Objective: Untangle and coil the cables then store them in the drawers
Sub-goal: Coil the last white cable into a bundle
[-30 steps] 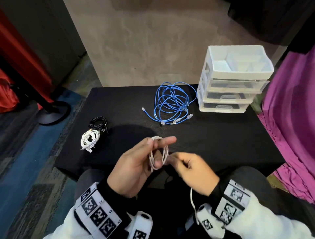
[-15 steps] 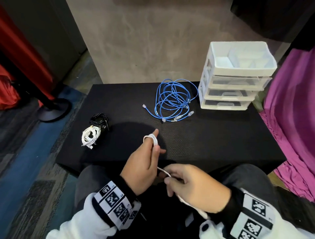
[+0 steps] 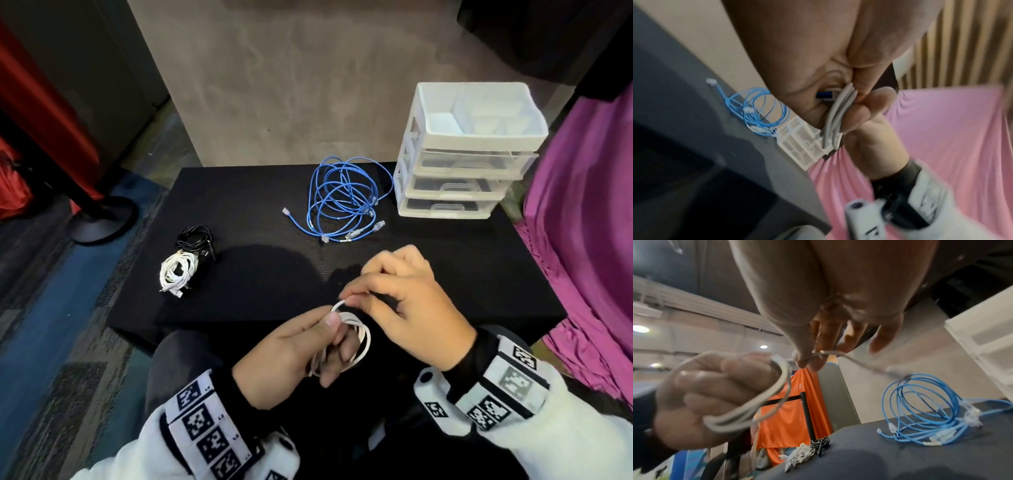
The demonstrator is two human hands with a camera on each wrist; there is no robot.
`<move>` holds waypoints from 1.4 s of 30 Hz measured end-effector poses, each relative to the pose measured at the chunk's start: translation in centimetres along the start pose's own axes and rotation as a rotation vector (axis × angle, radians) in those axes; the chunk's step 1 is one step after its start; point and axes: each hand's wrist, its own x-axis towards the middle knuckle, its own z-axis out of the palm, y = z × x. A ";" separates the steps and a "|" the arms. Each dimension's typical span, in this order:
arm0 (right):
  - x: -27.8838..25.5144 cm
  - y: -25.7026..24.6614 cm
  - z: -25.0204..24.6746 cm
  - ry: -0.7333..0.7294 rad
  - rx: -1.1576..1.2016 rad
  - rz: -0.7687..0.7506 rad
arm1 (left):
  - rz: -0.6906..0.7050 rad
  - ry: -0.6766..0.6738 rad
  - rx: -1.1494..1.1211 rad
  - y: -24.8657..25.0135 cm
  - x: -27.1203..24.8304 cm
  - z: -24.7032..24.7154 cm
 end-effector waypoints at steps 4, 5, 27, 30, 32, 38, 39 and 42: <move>-0.6 -1.5 1.6 0.110 0.396 0.254 | 0.019 0.068 -0.281 0.4 0.3 0.7; -0.8 -1.9 1.7 0.074 0.539 0.333 | 0.018 0.090 -0.308 0.5 0.3 0.7; -1.9 -1.9 2.8 0.006 0.819 0.487 | 0.205 0.306 0.641 -1.0 2.0 0.9; -1.7 -1.7 2.9 0.062 0.634 0.430 | 0.195 0.353 0.613 -1.3 2.4 1.0; -1.6 -1.6 2.6 0.080 0.628 0.413 | 0.173 0.375 0.572 -1.4 2.4 0.6; -2.0 -2.1 2.1 0.156 0.622 0.299 | 0.150 0.339 0.541 -1.2 2.3 0.5; -2.0 -2.2 2.0 0.192 0.670 0.316 | 0.162 0.335 0.570 -1.0 2.4 0.4; -2.1 -2.0 2.0 0.240 0.765 0.351 | 0.185 0.309 0.640 -0.5 2.4 0.1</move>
